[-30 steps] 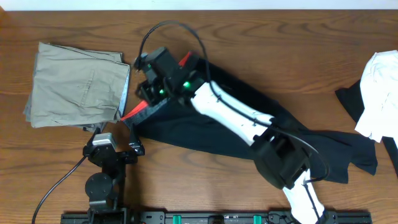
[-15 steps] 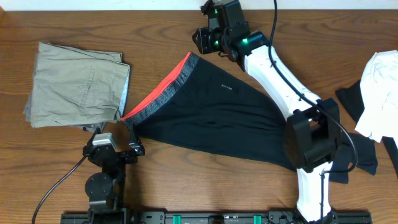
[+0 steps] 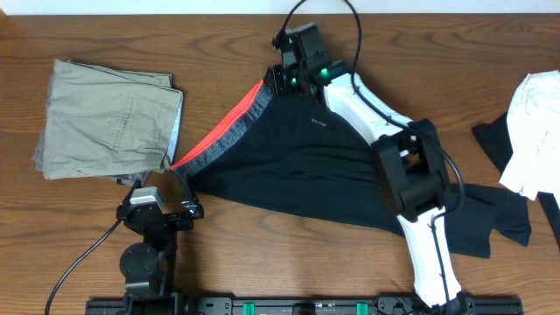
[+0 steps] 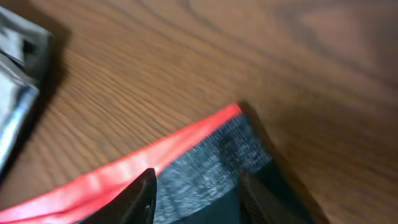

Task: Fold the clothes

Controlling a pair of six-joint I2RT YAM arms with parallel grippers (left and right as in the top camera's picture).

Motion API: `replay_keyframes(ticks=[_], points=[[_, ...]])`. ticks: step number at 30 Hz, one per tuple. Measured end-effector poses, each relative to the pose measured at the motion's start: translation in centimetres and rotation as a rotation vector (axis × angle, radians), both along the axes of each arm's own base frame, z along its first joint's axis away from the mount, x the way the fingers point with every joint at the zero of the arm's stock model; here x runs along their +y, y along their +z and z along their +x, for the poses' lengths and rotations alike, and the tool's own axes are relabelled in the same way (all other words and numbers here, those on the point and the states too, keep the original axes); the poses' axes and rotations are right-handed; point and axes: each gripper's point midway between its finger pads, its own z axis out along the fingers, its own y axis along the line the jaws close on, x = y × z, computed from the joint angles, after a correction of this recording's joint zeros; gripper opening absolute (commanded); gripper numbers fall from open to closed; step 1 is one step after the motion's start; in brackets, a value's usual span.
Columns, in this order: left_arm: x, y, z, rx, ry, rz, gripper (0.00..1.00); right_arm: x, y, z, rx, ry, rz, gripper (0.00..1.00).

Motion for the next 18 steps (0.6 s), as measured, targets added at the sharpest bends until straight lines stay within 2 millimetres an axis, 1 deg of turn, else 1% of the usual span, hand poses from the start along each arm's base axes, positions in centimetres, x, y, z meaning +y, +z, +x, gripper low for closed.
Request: replay_keyframes(ticks=[2, 5, 9, 14, 18], points=[[0.0, 0.0, 0.0, 0.000, 0.000, 0.000, 0.98, 0.0, -0.7, -0.1, 0.002, 0.011, -0.012, 0.43], [0.0, 0.0, 0.0, 0.000, 0.000, 0.000, 0.98, -0.1, -0.6, 0.1, -0.019, 0.022, -0.022, 0.44], [0.0, 0.0, 0.0, 0.000, 0.000, 0.000, 0.98, -0.5, -0.8, 0.5, -0.057, 0.033, -0.069, 0.49], [0.0, 0.0, 0.0, 0.000, 0.000, 0.000, 0.98, -0.9, -0.6, 1.4, -0.150, 0.080, -0.136, 0.49], [0.0, 0.0, 0.0, 0.000, 0.000, 0.000, 0.98, -1.0, -1.0, 1.9, -0.193, 0.100, -0.171, 0.50]])
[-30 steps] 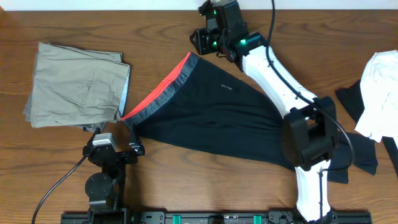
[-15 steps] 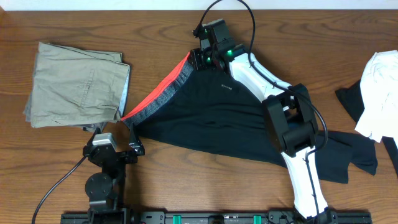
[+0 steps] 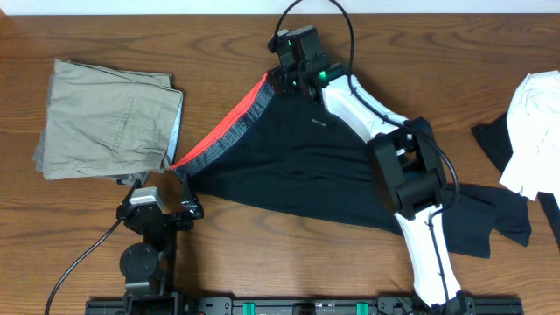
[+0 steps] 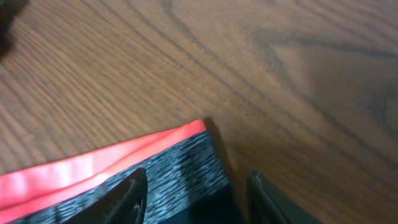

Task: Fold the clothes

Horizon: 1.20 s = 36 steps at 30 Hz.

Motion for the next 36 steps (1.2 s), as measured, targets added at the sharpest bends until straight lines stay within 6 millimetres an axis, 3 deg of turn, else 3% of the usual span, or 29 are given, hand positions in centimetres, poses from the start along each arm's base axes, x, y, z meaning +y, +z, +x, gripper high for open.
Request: replay_keyframes(ticks=[7, 14, 20, 24, 27, 34, 35, 36], points=[[0.0, 0.0, 0.0, 0.000, 0.000, 0.000, 0.98, 0.3, -2.5, 0.0, 0.004, 0.038, -0.016, 0.49], [0.0, 0.0, 0.0, 0.000, 0.000, 0.000, 0.98, 0.9, -2.5, -0.2, -0.002, 0.069, -0.007, 0.31], [0.0, 0.0, 0.0, 0.000, 0.000, 0.000, 0.98, 1.5, -2.6, -0.6, -0.001, 0.080, -0.007, 0.31], [0.0, 0.0, 0.0, 0.000, 0.000, 0.000, 0.98, 2.0, -2.8, -1.0, 0.001, 0.099, -0.011, 0.08], [0.0, 0.0, 0.0, 0.000, 0.000, 0.000, 0.98, 2.1, -3.4, -1.2, 0.011, 0.101, -0.015, 0.01], [0.0, 0.0, 0.0, 0.000, 0.000, 0.000, 0.98, 2.4, -3.5, -1.2, 0.005, 0.104, -0.012, 0.01], [0.0, 0.0, 0.0, 0.000, 0.000, 0.000, 0.98, 2.5, -3.4, -1.1, 0.002, 0.103, -0.012, 0.04], [0.0, 0.0, 0.0, 0.000, 0.000, 0.000, 0.98, 2.5, -3.2, -0.9, -0.003, 0.100, -0.012, 0.19]])
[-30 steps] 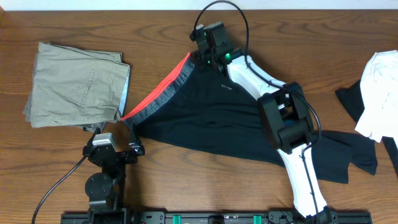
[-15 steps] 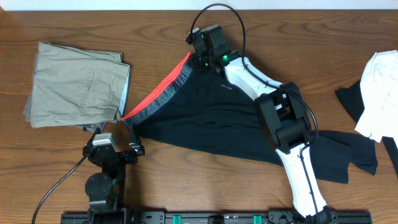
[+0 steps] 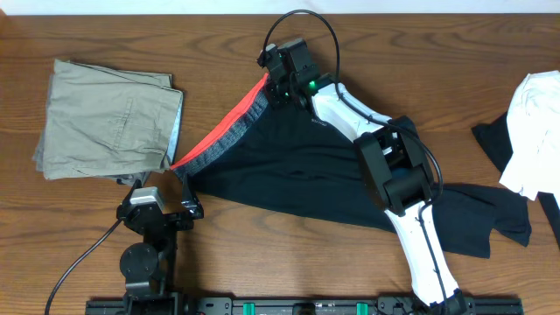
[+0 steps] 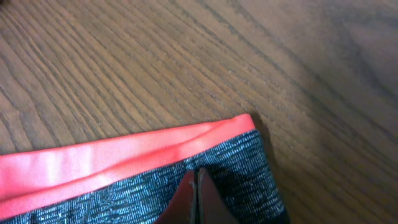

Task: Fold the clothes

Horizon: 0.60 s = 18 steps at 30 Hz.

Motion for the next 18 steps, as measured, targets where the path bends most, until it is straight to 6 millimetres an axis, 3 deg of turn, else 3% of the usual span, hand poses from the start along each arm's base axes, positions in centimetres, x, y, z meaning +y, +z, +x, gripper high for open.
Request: replay_keyframes(ticks=[1, 3, 9, 18], points=[[0.0, 0.0, 0.0, 0.000, 0.000, 0.000, 0.98, 0.0, 0.3, 0.2, -0.010, -0.003, -0.003, 0.37], [0.0, 0.0, 0.0, 0.000, 0.000, 0.000, 0.98, 0.0, 1.1, 0.9, -0.039, -0.006, -0.009, 0.41], [0.0, 0.0, 0.0, 0.000, 0.000, 0.000, 0.98, -0.2, 4.0, 3.0, -0.142, -0.006, -0.025, 0.33], [0.0, 0.0, 0.0, 0.000, 0.000, 0.000, 0.98, -3.6, 3.2, 3.8, -0.076, -0.010, -0.009, 0.33]])
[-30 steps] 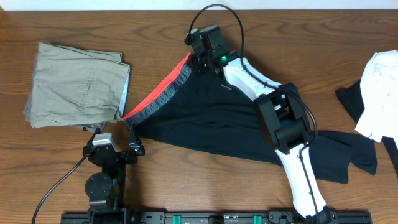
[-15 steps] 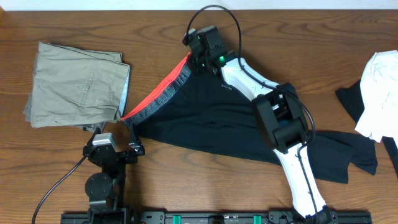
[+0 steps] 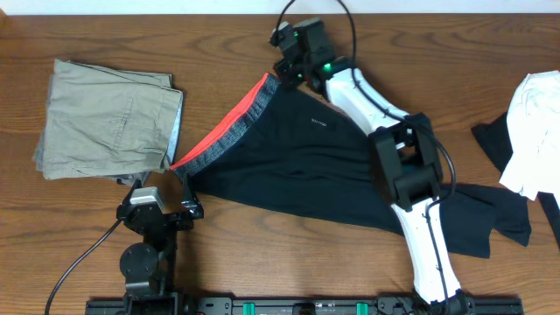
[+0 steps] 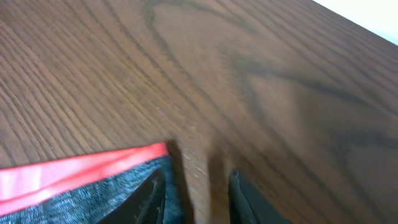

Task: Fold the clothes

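Observation:
A black garment [image 3: 297, 166] with a red and grey waistband [image 3: 232, 127] lies spread across the middle of the table. In the overhead view my right gripper [image 3: 284, 72] is at the waistband's far end. The right wrist view shows this gripper [image 4: 196, 176] open: its left finger rests over the grey band [image 4: 93, 190] at the corner, and its right finger is over bare wood. Nothing is held between them. My left gripper [image 3: 160, 210] sits folded at the near edge, close to the waistband's near end; its jaws do not show clearly.
Folded khaki trousers [image 3: 109, 118] lie at the left. A white garment [image 3: 534, 144] and a dark one [image 3: 494, 140] sit at the right edge. The black garment's leg trails toward the near right [image 3: 490, 223]. Brown wooden table [image 3: 87, 227].
My right gripper was shut with its tips together on the grey waistband. It is now open and has moved toward the table's far edge, standing at the band's corner.
My right gripper stood open over the waistband's far corner at the first two moments, shifting slightly. Then its fingers were shut together on the grey band. Now they are apart again at the corner. The garment and the left arm have stayed where they were.

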Controlling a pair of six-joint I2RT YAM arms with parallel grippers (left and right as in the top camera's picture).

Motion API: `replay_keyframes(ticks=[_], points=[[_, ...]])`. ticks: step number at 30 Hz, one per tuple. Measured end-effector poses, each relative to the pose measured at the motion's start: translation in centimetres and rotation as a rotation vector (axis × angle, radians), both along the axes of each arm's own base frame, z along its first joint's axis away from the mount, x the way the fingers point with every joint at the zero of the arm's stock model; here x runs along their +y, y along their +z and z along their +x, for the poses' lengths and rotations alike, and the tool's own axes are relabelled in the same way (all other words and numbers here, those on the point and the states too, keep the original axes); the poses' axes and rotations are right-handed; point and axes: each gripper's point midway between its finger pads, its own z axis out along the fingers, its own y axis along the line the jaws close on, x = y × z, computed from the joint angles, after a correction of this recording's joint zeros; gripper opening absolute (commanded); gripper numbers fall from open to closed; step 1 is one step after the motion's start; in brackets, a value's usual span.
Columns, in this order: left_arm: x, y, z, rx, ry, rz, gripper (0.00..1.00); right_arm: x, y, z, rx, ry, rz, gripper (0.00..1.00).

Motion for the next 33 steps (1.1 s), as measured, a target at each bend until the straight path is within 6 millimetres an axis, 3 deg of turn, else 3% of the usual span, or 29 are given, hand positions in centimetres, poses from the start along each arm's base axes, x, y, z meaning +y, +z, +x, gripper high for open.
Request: replay_keyframes(ticks=[7, 16, 21, 24, 26, 33], points=[[0.0, 0.0, 0.0, 0.000, 0.000, 0.000, 0.98, 0.2, -0.9, -0.3, 0.031, 0.034, 0.032, 0.38], [0.0, 0.0, 0.0, 0.000, 0.000, 0.000, 0.98, 1.3, -3.9, -1.6, 0.095, 0.085, 0.050, 0.38], [0.0, 0.0, 0.0, 0.000, 0.000, 0.000, 0.98, 1.5, -3.9, -1.8, 0.097, 0.093, 0.057, 0.38], [0.0, 0.0, 0.0, 0.000, 0.000, 0.000, 0.98, 1.9, -3.9, -2.0, 0.097, 0.104, 0.055, 0.13], [0.0, 0.0, 0.0, 0.000, 0.000, 0.000, 0.98, 2.3, -3.9, -2.2, 0.092, 0.117, 0.055, 0.03], [0.0, 0.0, 0.0, 0.000, 0.000, 0.000, 0.98, 3.2, -3.5, -2.3, 0.074, 0.127, 0.066, 0.01]])
